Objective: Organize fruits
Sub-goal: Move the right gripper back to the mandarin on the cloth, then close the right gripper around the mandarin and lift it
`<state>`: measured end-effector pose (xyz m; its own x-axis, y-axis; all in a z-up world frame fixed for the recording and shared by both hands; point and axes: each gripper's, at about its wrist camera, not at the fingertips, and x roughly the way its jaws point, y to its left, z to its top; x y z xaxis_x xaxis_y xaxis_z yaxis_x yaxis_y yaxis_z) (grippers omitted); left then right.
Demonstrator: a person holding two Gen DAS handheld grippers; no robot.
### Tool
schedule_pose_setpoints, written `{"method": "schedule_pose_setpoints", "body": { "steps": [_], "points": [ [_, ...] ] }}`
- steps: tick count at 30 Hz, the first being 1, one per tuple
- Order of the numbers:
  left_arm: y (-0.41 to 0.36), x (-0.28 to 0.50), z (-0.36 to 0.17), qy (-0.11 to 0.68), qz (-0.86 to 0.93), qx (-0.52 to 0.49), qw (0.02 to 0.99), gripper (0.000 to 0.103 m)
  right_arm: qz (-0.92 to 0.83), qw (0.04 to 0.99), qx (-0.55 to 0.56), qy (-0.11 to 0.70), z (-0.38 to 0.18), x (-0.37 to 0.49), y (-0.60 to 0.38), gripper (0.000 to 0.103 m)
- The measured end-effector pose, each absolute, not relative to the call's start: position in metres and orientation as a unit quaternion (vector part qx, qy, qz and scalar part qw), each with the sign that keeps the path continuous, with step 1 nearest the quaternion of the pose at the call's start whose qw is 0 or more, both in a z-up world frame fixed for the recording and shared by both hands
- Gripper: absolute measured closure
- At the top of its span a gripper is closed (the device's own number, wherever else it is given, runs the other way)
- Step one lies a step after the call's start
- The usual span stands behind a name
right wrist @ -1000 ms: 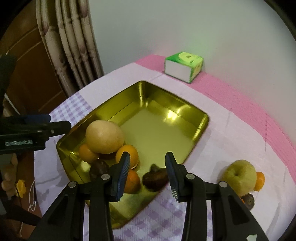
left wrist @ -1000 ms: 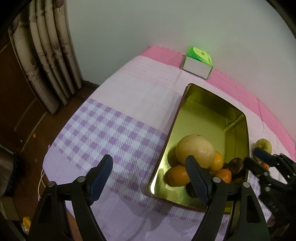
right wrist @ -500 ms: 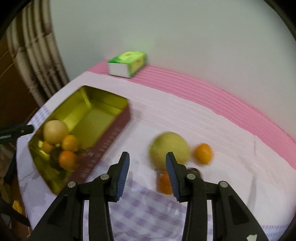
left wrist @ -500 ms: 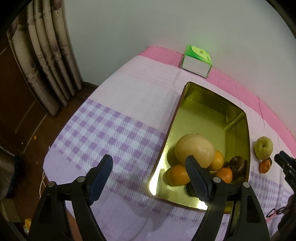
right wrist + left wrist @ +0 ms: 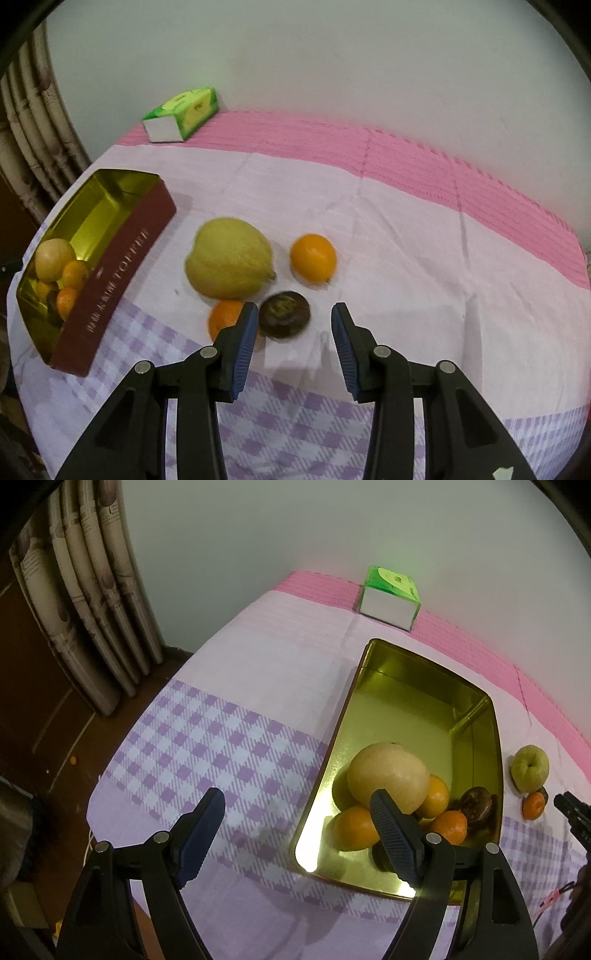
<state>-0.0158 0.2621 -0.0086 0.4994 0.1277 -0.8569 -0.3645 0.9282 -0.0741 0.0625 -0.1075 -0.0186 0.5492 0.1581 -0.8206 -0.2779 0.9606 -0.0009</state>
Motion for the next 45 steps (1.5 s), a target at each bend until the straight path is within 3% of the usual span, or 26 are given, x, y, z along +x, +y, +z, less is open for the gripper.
{"method": "schedule_pose_setpoints", "body": {
  "steps": [31,45],
  "points": [
    [0.26,-0.011,-0.016,0.489,0.142,-0.115,0.853,0.022,0.145,0.864,-0.047,0.479,-0.061,0.06,-0.063,0.064],
    [0.237,-0.009,-0.005,0.474,0.123,-0.082,0.868,0.022,0.136,0.875,-0.039,0.462,-0.053,0.036,-0.098,0.066]
  ]
}}
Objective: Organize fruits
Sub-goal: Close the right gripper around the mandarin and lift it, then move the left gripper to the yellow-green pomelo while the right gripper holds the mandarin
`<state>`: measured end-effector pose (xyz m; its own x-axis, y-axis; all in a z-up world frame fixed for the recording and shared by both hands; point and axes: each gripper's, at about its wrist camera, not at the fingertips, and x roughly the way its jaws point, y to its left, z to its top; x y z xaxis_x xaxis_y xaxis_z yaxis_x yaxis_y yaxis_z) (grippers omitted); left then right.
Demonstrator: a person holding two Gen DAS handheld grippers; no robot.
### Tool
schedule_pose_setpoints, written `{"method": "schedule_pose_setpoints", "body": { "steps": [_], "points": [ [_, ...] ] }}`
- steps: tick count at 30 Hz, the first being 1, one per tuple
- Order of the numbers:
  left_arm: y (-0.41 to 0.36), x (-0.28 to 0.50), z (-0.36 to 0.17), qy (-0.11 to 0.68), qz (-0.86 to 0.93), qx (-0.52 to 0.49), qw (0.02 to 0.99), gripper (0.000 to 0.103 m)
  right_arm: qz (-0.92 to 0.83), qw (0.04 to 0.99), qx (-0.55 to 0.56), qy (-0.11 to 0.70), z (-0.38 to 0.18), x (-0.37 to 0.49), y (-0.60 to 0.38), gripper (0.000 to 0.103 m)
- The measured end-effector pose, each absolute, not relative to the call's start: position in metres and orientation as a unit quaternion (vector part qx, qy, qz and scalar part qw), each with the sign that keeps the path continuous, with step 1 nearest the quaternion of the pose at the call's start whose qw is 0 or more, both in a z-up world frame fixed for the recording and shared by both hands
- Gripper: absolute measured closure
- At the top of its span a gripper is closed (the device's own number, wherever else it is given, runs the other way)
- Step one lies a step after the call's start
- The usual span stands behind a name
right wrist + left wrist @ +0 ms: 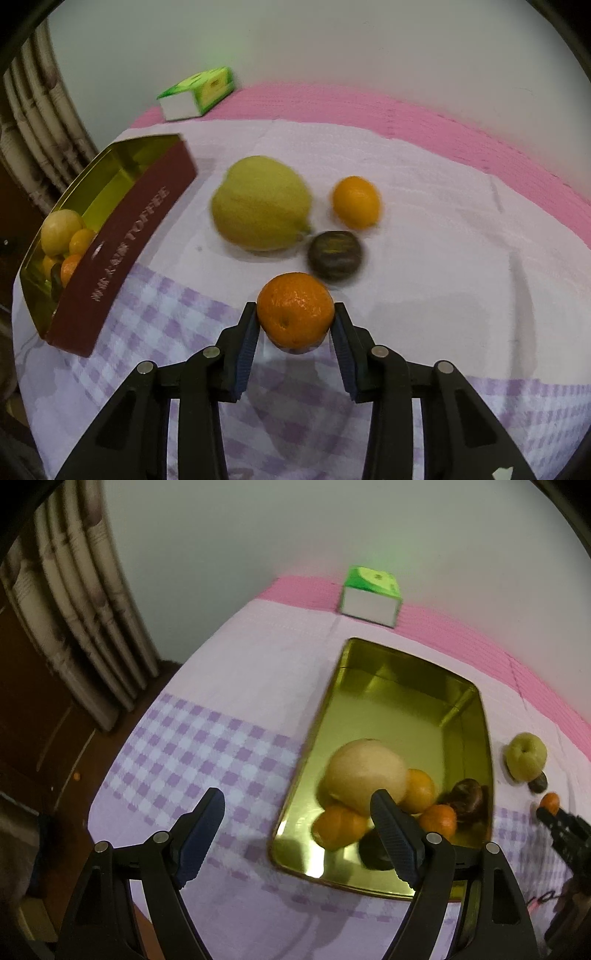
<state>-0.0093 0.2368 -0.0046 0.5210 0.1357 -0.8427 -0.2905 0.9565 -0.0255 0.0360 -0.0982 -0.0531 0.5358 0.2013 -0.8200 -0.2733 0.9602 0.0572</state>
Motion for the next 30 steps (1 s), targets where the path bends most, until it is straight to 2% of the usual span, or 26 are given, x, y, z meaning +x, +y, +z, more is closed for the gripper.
{"method": "schedule_pose_setpoints", "body": {
  "steps": [12,21,30],
  "points": [
    [0.141,0.027,0.011,0.471,0.025,-0.03,0.881,0.018,0.045,0.896,0.004,0.441,-0.058,0.055,-0.185,0.066],
    [0.057,0.068,0.01,0.475,-0.044,0.025,0.878,0.017,0.029,0.905,-0.033,0.424,-0.063,0.068,-0.205,0.066],
    [0.013,0.094,-0.005,0.494,-0.076,0.051,0.865,0.017,0.042,0.906,-0.039,0.418,-0.068,0.074,-0.217,0.066]
  ]
}}
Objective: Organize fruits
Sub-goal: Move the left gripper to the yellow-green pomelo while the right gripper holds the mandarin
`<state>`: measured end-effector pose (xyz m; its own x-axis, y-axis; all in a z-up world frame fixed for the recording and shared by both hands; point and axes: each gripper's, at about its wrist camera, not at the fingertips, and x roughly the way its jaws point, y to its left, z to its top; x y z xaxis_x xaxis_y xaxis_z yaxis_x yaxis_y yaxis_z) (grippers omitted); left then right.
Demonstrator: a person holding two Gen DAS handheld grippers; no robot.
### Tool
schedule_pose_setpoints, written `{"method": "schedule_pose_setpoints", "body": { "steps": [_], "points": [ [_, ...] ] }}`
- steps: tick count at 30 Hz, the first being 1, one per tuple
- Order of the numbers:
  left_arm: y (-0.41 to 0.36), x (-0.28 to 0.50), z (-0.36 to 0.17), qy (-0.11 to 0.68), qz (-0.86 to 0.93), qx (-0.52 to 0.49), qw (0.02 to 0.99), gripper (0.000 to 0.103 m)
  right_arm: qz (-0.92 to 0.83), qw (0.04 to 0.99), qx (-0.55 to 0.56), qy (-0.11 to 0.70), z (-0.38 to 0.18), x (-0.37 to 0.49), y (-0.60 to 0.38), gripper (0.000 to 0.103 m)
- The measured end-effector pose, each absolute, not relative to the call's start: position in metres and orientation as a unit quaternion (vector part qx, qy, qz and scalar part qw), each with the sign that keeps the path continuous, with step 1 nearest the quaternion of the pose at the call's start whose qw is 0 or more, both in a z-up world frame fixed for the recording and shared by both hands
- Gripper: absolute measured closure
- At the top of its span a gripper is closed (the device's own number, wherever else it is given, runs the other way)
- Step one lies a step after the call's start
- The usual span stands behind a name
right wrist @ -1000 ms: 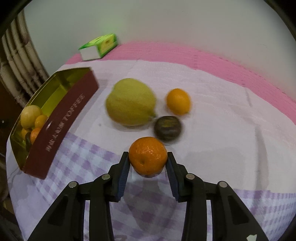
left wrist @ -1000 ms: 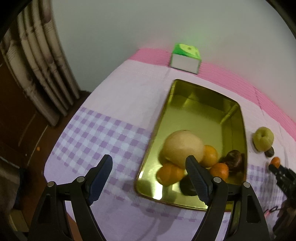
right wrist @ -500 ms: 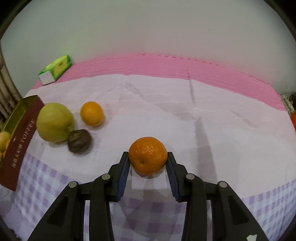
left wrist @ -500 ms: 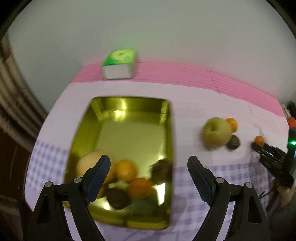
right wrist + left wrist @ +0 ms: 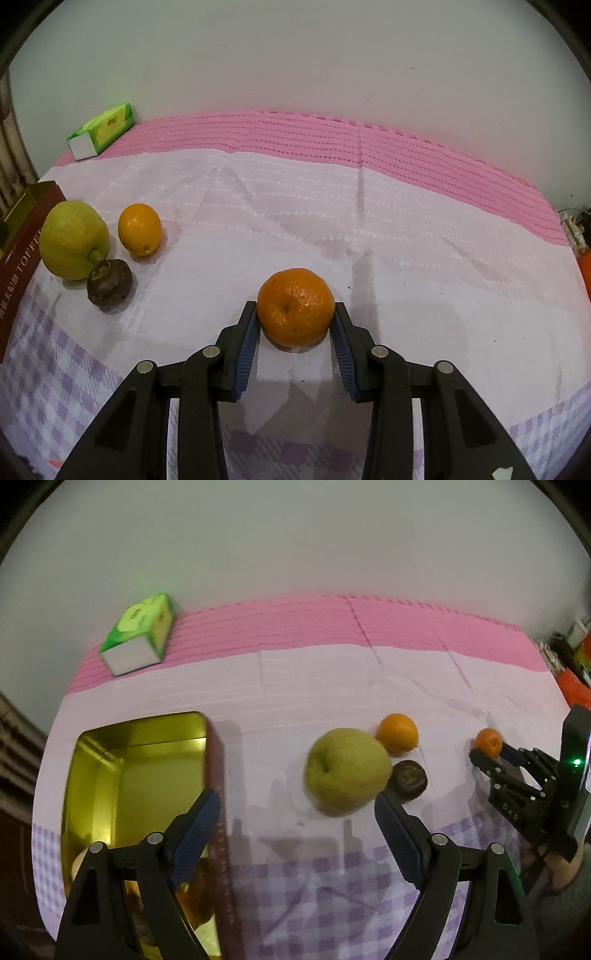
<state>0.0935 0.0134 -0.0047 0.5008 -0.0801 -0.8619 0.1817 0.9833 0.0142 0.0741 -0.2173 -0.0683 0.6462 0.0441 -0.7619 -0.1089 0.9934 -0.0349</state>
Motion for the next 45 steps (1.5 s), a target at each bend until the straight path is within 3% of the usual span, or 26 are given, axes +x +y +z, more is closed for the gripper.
{"method": "schedule_pose_setpoints", "body": {
  "steps": [40,45],
  "points": [
    [-0.022,0.146,-0.056,0.546,-0.094,0.01,0.832,0.018,0.045,0.908,-0.02,0.415,-0.067,0.073,-0.219,0.065],
    [-0.021,0.146,-0.06,0.55,-0.096,0.002,0.829,0.023,0.045,0.908,-0.02,0.415,-0.067,0.073,-0.219,0.065]
  ]
}}
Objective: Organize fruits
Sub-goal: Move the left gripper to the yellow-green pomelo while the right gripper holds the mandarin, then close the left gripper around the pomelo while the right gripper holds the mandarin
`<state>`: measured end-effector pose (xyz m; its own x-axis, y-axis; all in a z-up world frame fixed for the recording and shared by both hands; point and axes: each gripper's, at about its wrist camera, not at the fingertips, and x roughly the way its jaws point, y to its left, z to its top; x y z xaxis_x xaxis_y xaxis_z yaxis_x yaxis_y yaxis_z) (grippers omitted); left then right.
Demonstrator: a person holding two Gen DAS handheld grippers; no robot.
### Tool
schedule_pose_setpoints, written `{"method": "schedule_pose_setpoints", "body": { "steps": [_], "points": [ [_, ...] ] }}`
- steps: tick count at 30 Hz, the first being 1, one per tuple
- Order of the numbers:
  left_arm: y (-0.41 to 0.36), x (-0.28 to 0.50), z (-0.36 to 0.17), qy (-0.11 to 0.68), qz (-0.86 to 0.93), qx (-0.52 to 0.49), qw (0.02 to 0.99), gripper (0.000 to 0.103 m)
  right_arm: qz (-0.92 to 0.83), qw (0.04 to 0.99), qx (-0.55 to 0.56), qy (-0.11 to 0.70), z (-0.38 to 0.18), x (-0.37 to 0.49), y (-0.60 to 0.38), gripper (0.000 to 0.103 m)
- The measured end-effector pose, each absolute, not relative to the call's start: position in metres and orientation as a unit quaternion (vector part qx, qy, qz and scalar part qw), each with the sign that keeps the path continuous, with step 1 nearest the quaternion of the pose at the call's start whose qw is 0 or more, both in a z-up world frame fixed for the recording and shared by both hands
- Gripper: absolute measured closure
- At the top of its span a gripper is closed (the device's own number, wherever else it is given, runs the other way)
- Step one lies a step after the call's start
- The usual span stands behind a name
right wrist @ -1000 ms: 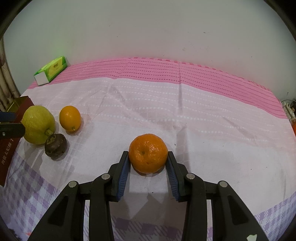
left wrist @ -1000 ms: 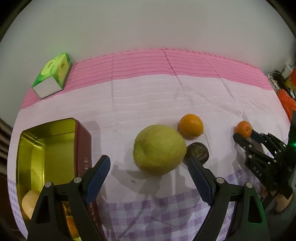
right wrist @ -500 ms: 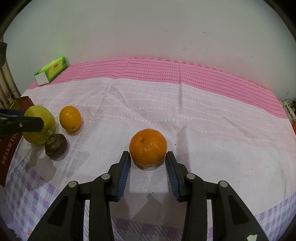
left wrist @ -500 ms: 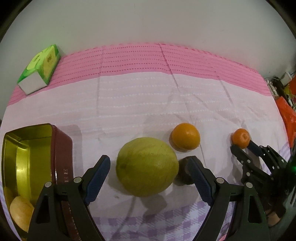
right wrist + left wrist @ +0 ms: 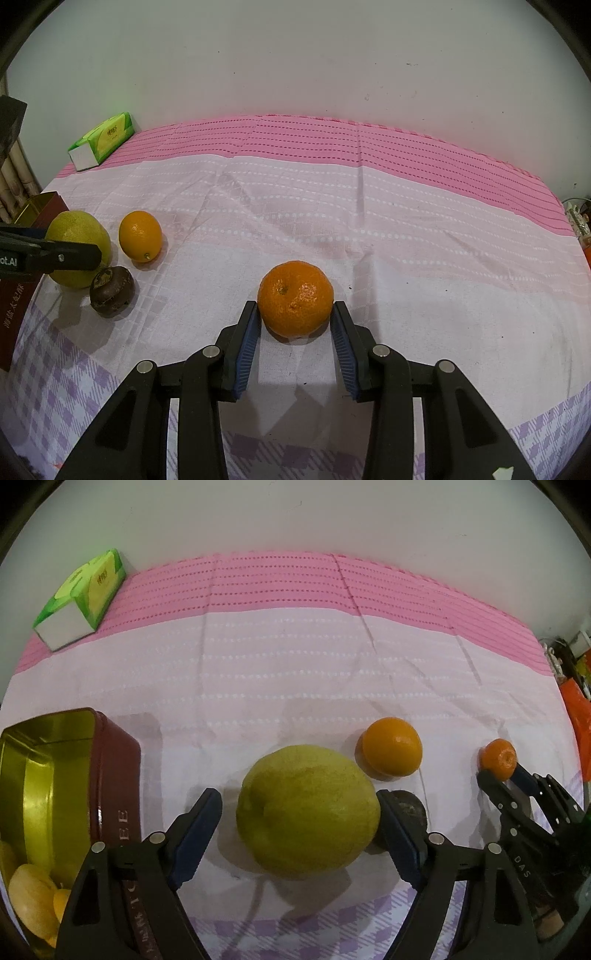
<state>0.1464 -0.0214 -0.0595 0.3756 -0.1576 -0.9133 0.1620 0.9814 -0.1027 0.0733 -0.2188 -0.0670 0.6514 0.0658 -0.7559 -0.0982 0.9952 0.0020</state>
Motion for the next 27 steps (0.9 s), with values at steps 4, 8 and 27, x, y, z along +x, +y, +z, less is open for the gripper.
{"method": "schedule_pose_setpoints", "body": {
  "steps": [4,8,27],
  "points": [
    [-0.027,0.145,-0.059,0.545,-0.103,0.001,0.832,0.03,0.045,0.908,-0.019,0.415,-0.067,0.073,-0.219,0.065],
    [-0.03,0.146,-0.058,0.544,-0.098,0.008,0.834,0.03,0.045,0.908,-0.02,0.415,-0.067,0.074,-0.218,0.065],
    [-0.024,0.118,-0.048,0.538,-0.081,0.029,0.839,0.031,0.044,0.909,-0.02,0.415,-0.067,0.074,-0.218,0.065]
  ]
}}
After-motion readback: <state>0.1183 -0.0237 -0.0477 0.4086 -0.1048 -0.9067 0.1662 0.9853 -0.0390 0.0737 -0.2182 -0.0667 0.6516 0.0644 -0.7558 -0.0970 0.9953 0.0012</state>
